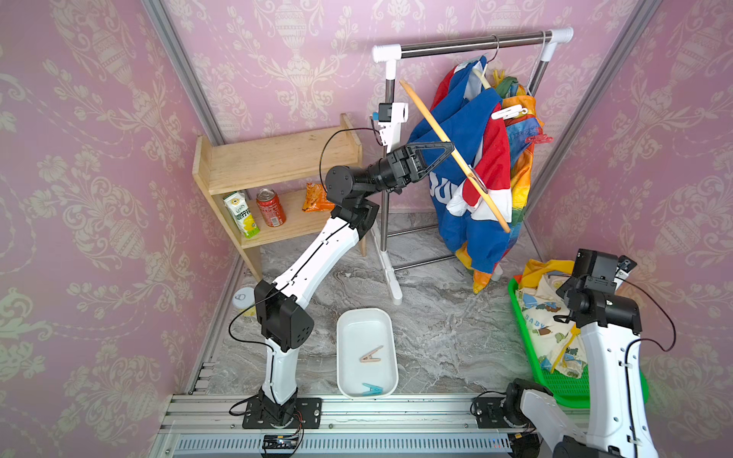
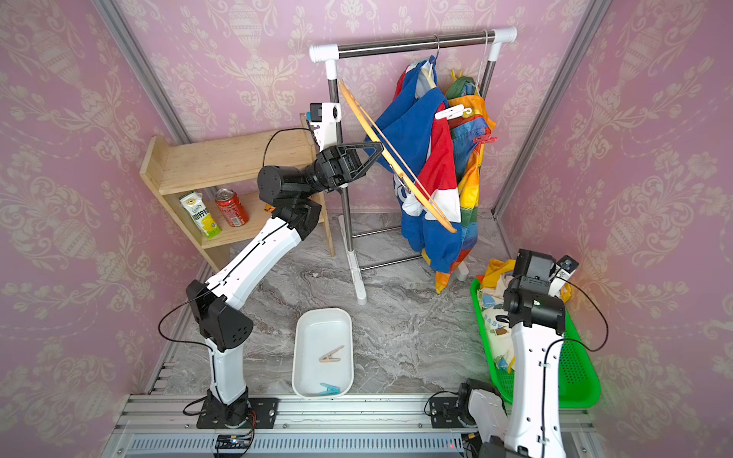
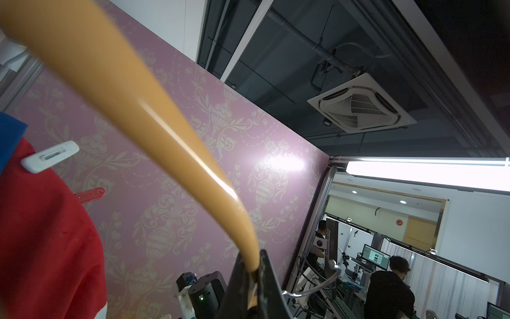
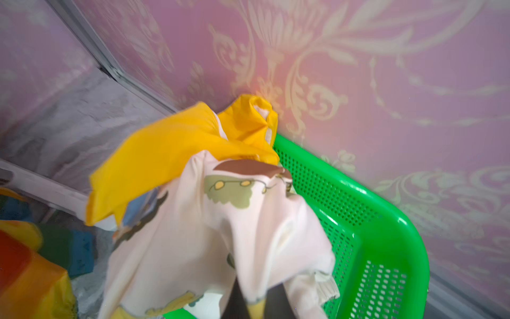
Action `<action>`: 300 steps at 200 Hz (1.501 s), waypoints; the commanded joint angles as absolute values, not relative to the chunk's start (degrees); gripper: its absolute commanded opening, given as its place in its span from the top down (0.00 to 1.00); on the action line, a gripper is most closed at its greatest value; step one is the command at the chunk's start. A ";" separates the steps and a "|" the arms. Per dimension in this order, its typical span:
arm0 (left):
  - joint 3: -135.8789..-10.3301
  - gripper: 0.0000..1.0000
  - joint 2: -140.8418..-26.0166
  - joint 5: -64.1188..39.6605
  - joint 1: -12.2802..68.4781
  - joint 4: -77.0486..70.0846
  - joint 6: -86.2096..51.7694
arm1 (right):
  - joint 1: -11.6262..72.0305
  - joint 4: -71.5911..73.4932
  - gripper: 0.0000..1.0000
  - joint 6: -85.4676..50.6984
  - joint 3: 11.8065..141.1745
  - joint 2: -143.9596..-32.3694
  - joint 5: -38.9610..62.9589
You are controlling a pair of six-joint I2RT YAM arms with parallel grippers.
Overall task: Remove the clothespins securing jackets to the hanger
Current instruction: Adjust the jacket in the basket.
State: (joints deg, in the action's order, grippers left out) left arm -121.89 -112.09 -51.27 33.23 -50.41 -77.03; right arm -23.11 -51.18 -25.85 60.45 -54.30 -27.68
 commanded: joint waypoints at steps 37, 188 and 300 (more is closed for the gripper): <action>-117.07 1.00 -101.53 -52.92 33.75 -37.47 -59.26 | -33.28 -38.35 1.00 -27.51 43.35 -64.70 -5.53; -112.39 1.00 -98.38 -50.77 33.49 -32.79 -52.86 | -37.63 -39.14 0.49 -28.92 48.62 -73.82 -1.27; -116.17 1.00 -102.47 -53.38 32.23 -40.50 -61.09 | -37.42 -39.30 0.05 -33.84 60.79 -59.18 7.94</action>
